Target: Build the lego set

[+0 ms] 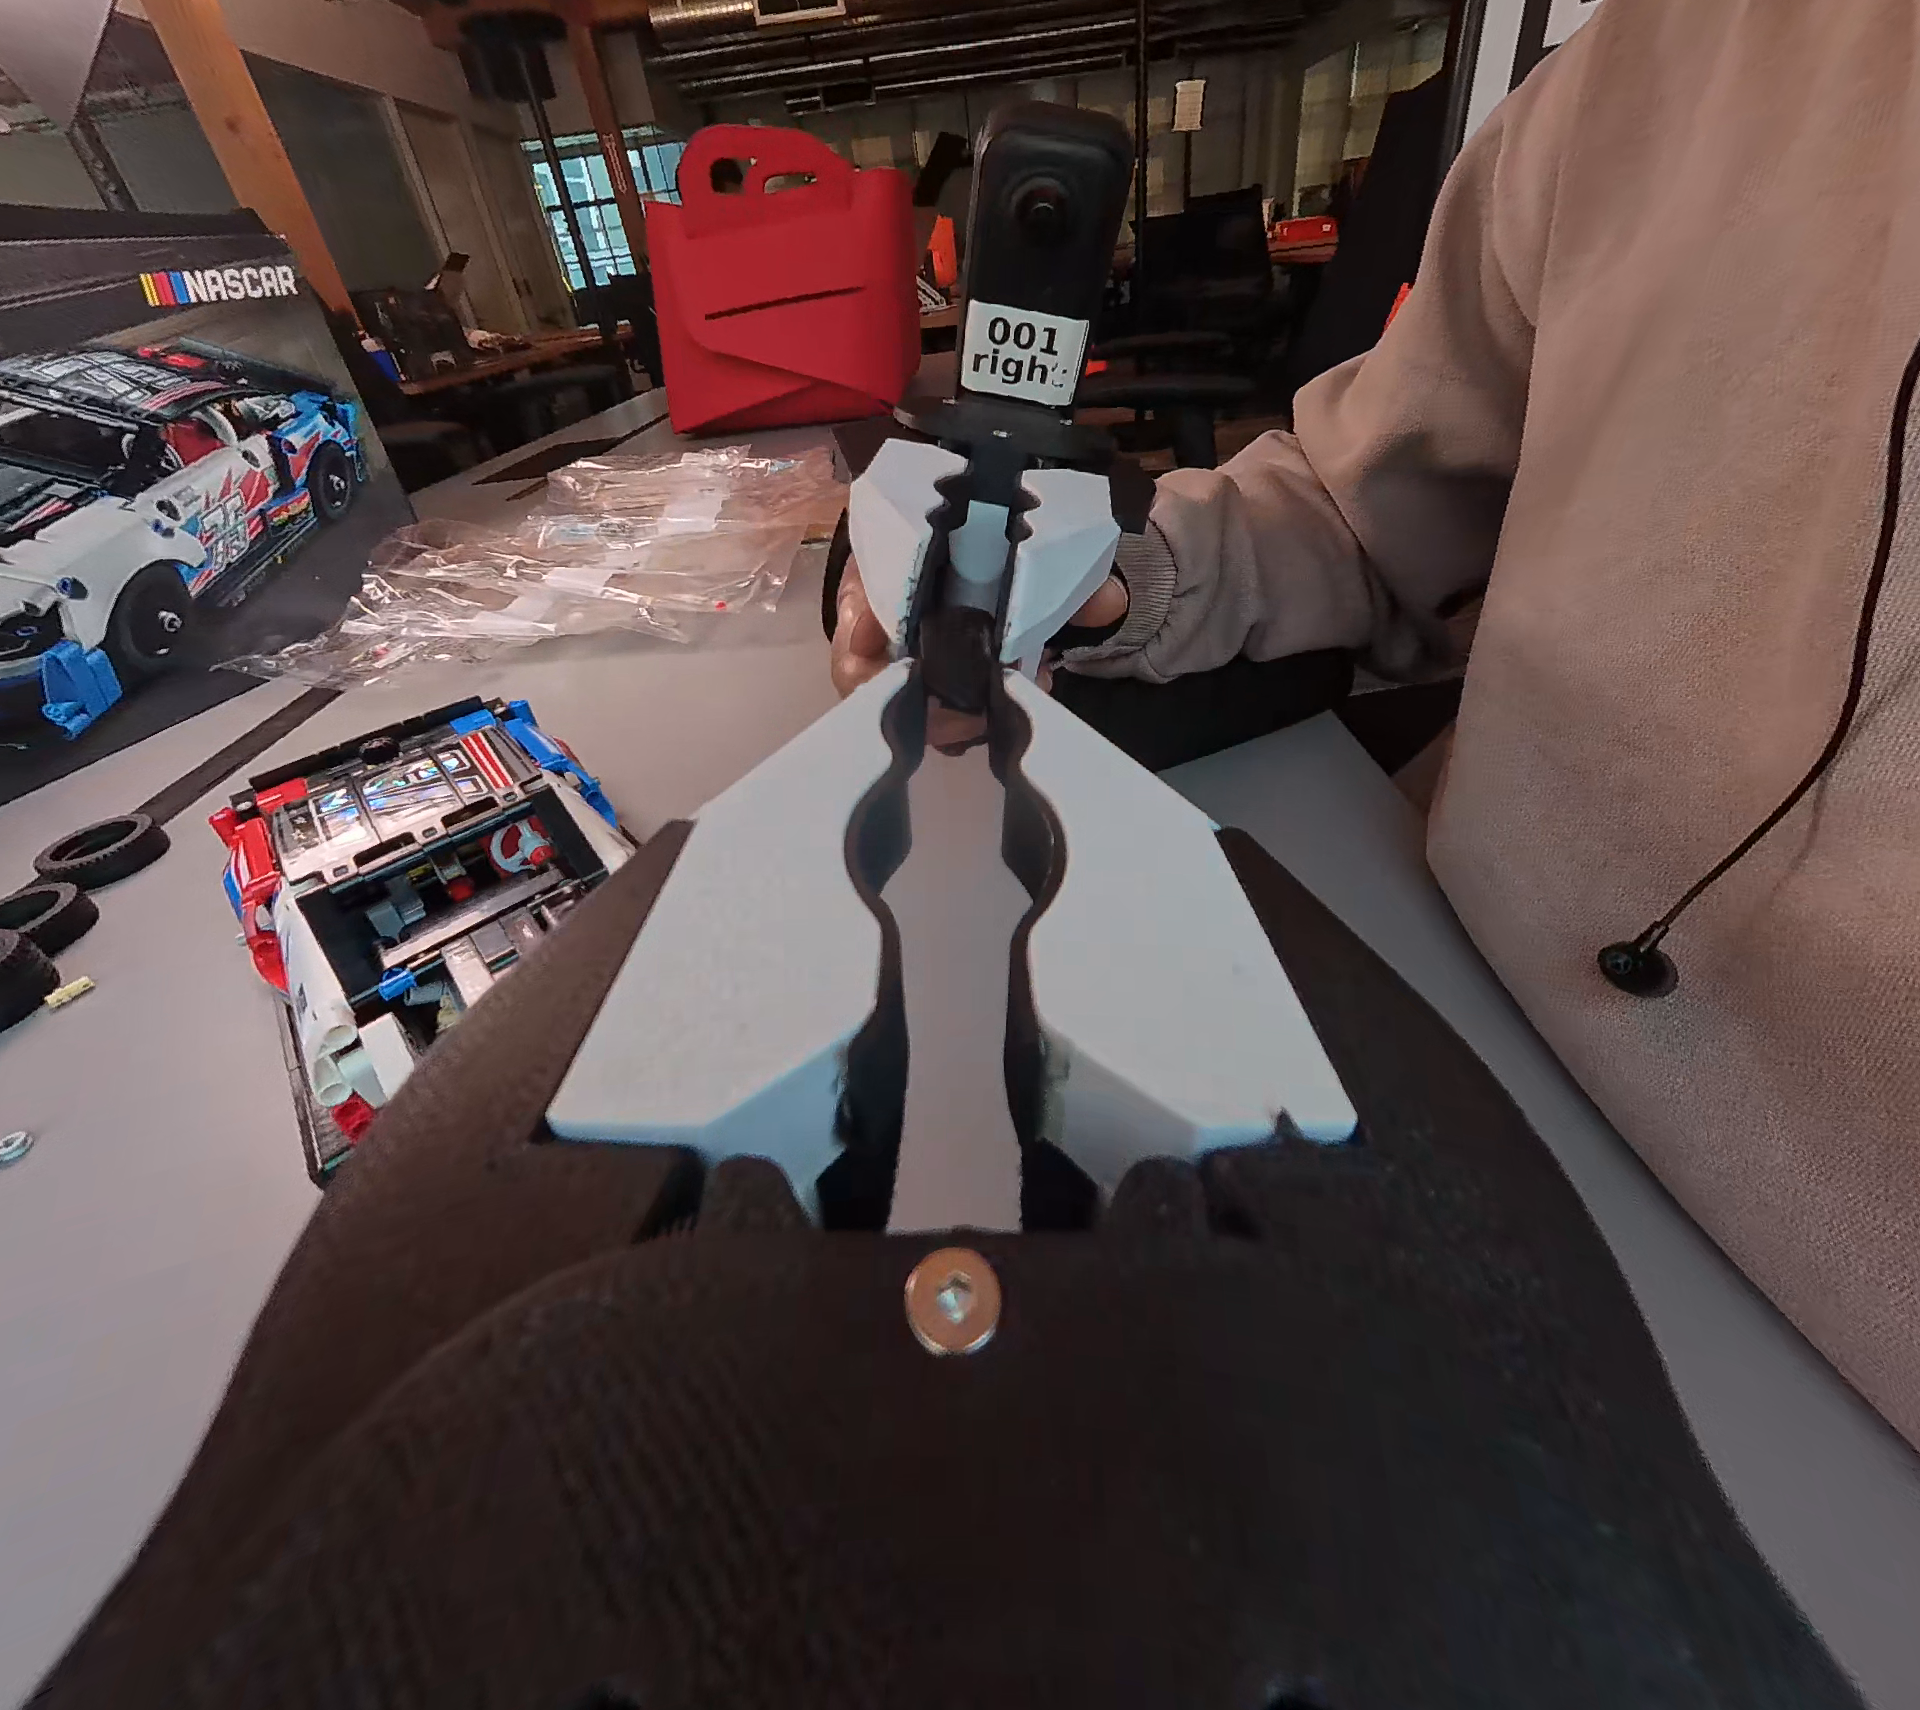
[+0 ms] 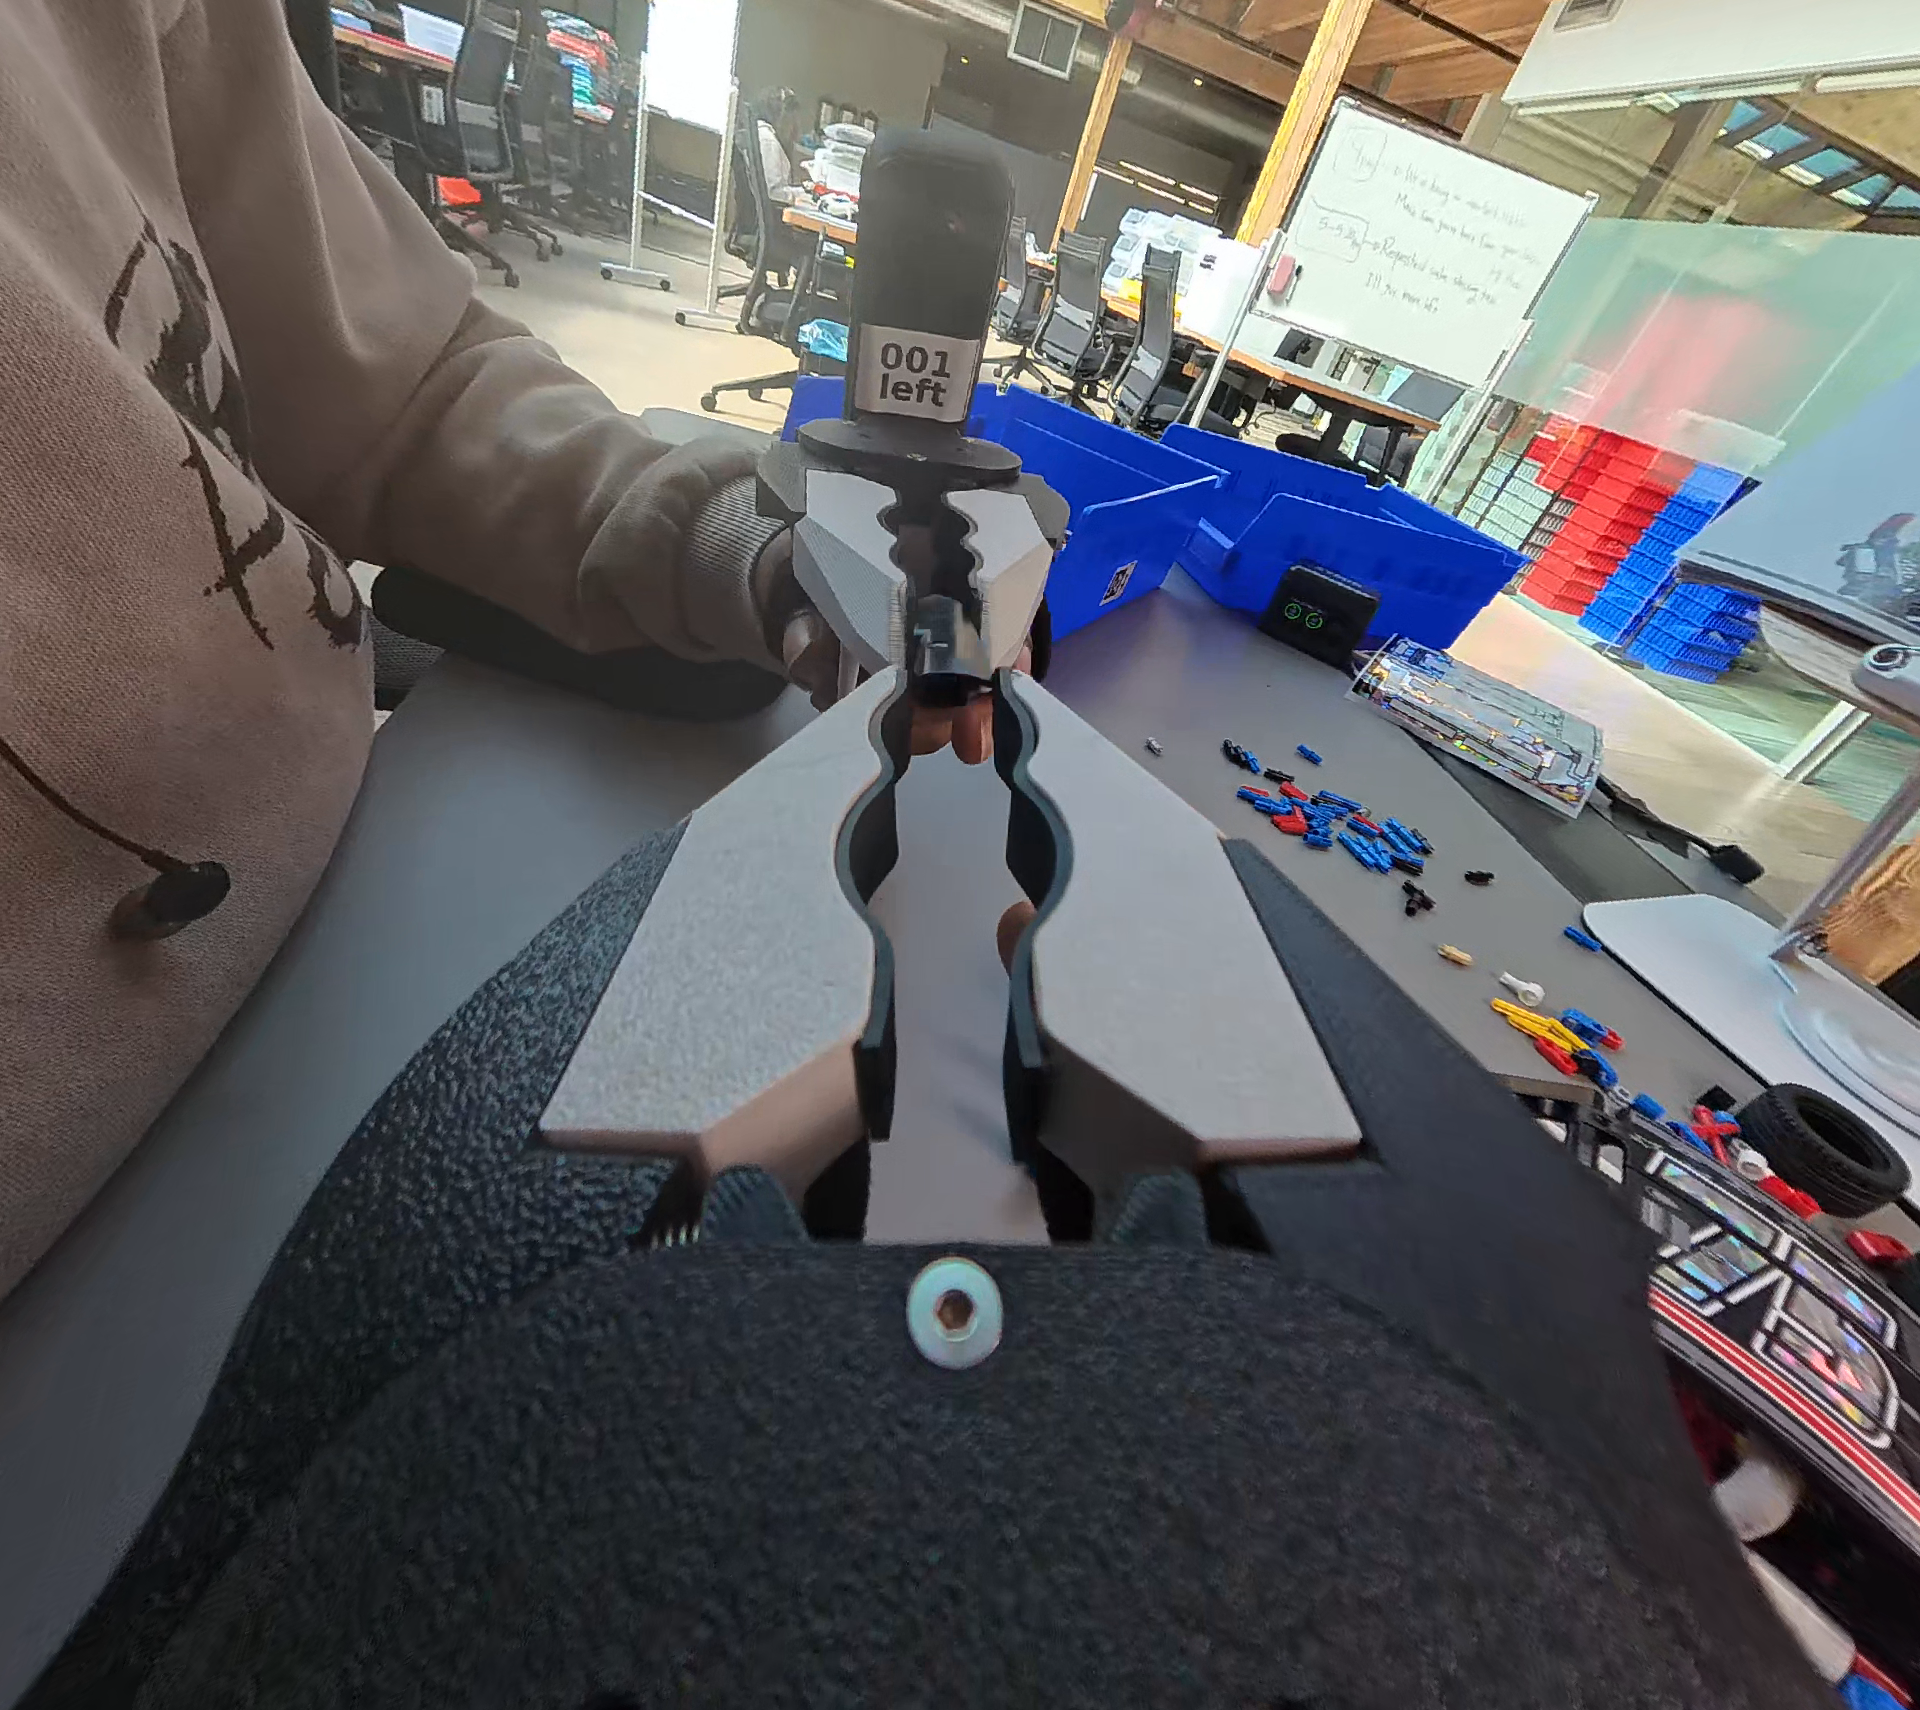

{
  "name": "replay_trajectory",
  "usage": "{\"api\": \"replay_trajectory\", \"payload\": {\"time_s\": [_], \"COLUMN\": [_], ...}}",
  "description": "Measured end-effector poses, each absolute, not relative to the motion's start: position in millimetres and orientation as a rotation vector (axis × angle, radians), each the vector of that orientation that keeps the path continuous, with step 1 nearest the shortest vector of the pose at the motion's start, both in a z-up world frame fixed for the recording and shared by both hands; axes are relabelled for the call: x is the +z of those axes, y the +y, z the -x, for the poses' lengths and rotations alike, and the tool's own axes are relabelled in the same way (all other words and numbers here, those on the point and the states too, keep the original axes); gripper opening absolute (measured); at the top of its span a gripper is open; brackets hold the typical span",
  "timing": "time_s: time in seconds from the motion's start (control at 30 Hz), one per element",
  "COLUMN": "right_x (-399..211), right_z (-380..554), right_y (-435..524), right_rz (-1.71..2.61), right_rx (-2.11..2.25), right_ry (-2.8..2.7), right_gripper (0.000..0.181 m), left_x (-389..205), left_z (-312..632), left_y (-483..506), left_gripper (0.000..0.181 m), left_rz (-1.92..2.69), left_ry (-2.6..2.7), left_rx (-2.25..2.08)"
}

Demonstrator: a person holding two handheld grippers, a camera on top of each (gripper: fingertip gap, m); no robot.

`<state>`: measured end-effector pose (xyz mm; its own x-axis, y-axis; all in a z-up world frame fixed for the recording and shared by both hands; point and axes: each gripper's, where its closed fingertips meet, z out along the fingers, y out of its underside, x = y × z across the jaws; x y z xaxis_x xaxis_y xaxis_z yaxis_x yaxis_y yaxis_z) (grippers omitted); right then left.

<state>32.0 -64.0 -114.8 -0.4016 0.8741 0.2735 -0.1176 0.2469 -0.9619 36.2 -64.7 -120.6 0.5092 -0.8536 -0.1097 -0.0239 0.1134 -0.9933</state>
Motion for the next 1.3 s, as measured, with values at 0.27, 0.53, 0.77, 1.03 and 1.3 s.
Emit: {"api": "replay_trajectory", "payload": {"time_s": [0.27, 0.53, 0.77, 1.03, 1.3], "right_x": [-120, -143, -154, -154, -139], "right_z": [-33, -39, -41, -41, -41], "right_y": [-60, -64, -69, -68, -53], "right_rz": [0.727, 0.71, 0.721, 0.738, 0.776], "right_rx": [1.3, 1.232, 1.253, 1.285, 1.329], "right_ry": [-1.604, -1.776, -1.838, -1.835, -1.726], "right_gripper": [0.013, 0.013, 0.013, 0.013, 0.013], "left_x": [-127, -152, -166, -168, -157], "left_z": [-39, -49, -51, -50, -38], "left_y": [-70, -79, -79, -78, -69], "left_gripper": [0.024, 0.027, 0.009, 0.008, 0.014], "left_rz": [1.418, 1.649, 1.739, 1.758, 1.709], "left_ry": [0.823, 0.783, 0.796, 0.789, 0.712], "left_rx": [-0.935, -1.293, -1.294, -1.307, -1.291]}}
